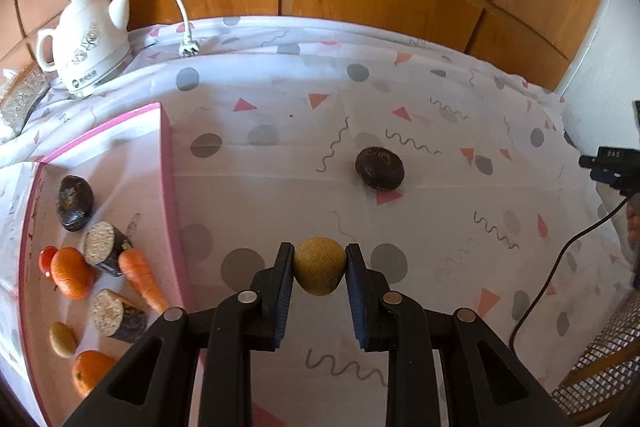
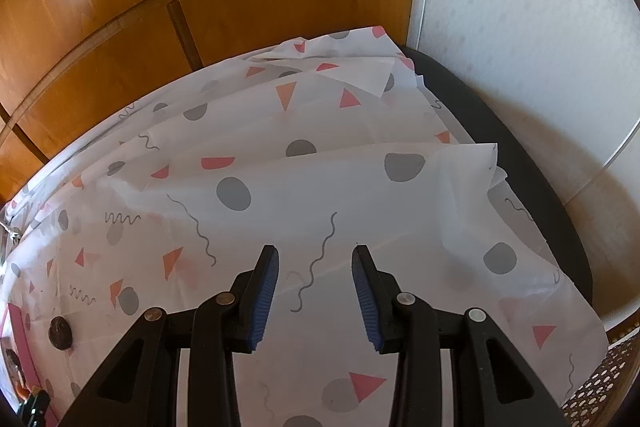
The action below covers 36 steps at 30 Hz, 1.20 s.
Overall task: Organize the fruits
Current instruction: 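Carry the yellow potato into the pink tray and open the left tool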
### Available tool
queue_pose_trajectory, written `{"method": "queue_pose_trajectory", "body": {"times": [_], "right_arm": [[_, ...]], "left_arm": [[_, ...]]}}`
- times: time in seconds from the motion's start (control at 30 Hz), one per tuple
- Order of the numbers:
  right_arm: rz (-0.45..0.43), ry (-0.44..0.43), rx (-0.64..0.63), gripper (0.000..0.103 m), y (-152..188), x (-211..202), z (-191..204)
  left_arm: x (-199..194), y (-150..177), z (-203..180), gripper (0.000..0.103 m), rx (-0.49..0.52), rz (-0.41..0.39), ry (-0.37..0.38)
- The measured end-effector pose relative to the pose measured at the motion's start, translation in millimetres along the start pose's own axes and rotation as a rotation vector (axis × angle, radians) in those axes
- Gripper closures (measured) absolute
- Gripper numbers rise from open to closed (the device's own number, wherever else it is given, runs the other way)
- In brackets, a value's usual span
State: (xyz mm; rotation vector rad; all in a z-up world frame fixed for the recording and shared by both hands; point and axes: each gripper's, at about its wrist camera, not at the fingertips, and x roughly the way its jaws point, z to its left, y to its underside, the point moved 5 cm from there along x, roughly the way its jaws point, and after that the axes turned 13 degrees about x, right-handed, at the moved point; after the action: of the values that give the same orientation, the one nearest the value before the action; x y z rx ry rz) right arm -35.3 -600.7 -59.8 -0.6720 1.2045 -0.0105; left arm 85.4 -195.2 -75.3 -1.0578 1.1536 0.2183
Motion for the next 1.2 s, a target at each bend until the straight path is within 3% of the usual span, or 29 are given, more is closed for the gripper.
{"method": "queue_pose_trajectory", "body": {"times": [0.2, 0.63, 0.97, 1.2], "right_arm": [[0.012, -0.002, -0.004, 0.065, 2.5, 3.3, 0.8], [0.029, -0.062, -0.178, 0.065, 25.0, 2.0, 38.5], [0.028, -0.217, -0.348, 0.065, 47.8, -12.0, 80.5], [0.04, -0.28, -0.48, 0.065, 72.2, -18.5, 107.3]], "left_arm": [[-21.2, -0.6, 12.0, 0.077, -0.031, -0.039, -0.016], [-45.0, 16.5, 48.5, 0.077, -0.102, -0.066, -0.061], [-63.5, 39.8, 98.3, 0.077, -0.192, -0.079, -0.119], [-73.5, 64.9, 139.5, 0.077, -0.267, -0.075, -0.154]]}}
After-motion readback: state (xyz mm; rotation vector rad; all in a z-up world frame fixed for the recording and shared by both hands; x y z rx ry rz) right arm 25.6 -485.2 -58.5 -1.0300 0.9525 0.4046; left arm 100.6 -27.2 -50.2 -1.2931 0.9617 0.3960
